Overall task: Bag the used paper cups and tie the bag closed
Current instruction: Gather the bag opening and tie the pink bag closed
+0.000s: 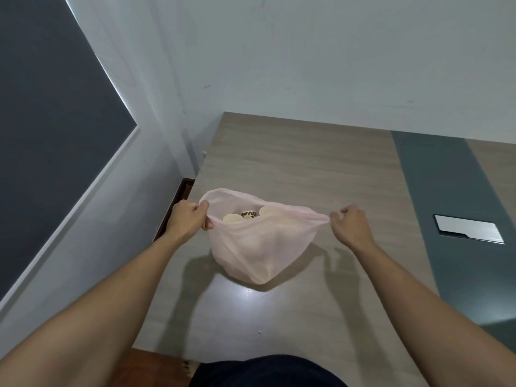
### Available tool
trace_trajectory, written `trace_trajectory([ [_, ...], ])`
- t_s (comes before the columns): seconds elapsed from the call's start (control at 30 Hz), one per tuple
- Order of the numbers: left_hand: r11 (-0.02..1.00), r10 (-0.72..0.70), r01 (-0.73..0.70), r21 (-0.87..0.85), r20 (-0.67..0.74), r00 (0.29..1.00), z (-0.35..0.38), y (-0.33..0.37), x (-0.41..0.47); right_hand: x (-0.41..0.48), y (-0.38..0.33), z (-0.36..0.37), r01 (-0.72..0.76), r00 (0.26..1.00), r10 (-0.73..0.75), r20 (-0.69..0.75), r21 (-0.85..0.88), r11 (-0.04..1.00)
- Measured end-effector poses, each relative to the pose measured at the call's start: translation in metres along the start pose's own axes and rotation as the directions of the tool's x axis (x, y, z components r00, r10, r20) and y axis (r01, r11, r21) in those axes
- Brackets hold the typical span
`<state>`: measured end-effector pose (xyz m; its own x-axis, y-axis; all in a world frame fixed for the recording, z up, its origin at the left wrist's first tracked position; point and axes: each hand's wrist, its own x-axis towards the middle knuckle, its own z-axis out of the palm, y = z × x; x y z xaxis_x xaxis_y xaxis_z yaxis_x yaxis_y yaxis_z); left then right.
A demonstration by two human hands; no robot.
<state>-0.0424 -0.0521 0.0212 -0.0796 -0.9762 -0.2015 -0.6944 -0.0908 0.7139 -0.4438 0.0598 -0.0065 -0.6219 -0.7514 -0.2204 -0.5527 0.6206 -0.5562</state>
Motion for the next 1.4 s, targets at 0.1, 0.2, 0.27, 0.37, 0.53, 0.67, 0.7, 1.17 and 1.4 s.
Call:
trace_trajectory([
  [0.1,1.000,-0.004,0.004,0.012,-0.004,1.000,0.002,-0.002,-0.001,-0.015,-0.015,0.014,0.255,0.967,-0.255,-0.001,0.000,0.967],
  [0.2,1.000,0.003,-0.003,0.012,-0.011,1.000,0.002,-0.004,-0.002,-0.036,-0.034,0.026,0.590,0.807,-0.588,0.048,-0.036,0.807],
  [0.27,1.000,0.017,-0.016,0.014,-0.001,1.000,0.002,-0.004,-0.003,-0.049,-0.051,0.037,0.724,0.685,-0.713,0.147,-0.027,0.690],
  [0.37,0.999,0.041,-0.042,0.034,0.038,0.998,0.001,-0.004,-0.004,-0.065,-0.076,0.058,0.811,0.561,-0.775,0.292,-0.008,0.584],
  [0.53,0.991,0.108,-0.113,0.074,0.061,0.992,-0.003,-0.001,-0.012,-0.076,-0.110,0.094,0.831,0.501,-0.631,0.593,-0.125,0.542],
  [0.67,0.990,0.108,-0.105,0.088,-0.025,0.994,-0.013,-0.011,-0.007,-0.069,-0.105,0.088,0.723,0.609,-0.170,0.775,-0.455,0.520],
  [0.7,0.992,0.089,-0.083,0.097,-0.064,0.994,-0.016,-0.014,-0.006,-0.064,-0.097,0.082,0.689,0.647,-0.085,0.758,-0.534,0.491],
  [1.17,0.950,-0.176,0.185,0.250,-0.058,0.983,-0.022,-0.052,0.024,0.002,-0.020,0.000,0.638,0.770,-0.430,0.471,-0.545,0.544],
  [1.4,0.927,-0.374,0.372,-0.053,-0.037,0.926,-0.019,-0.051,0.022,0.006,-0.002,-0.011,0.755,0.651,-0.644,0.402,-0.258,0.602],
])
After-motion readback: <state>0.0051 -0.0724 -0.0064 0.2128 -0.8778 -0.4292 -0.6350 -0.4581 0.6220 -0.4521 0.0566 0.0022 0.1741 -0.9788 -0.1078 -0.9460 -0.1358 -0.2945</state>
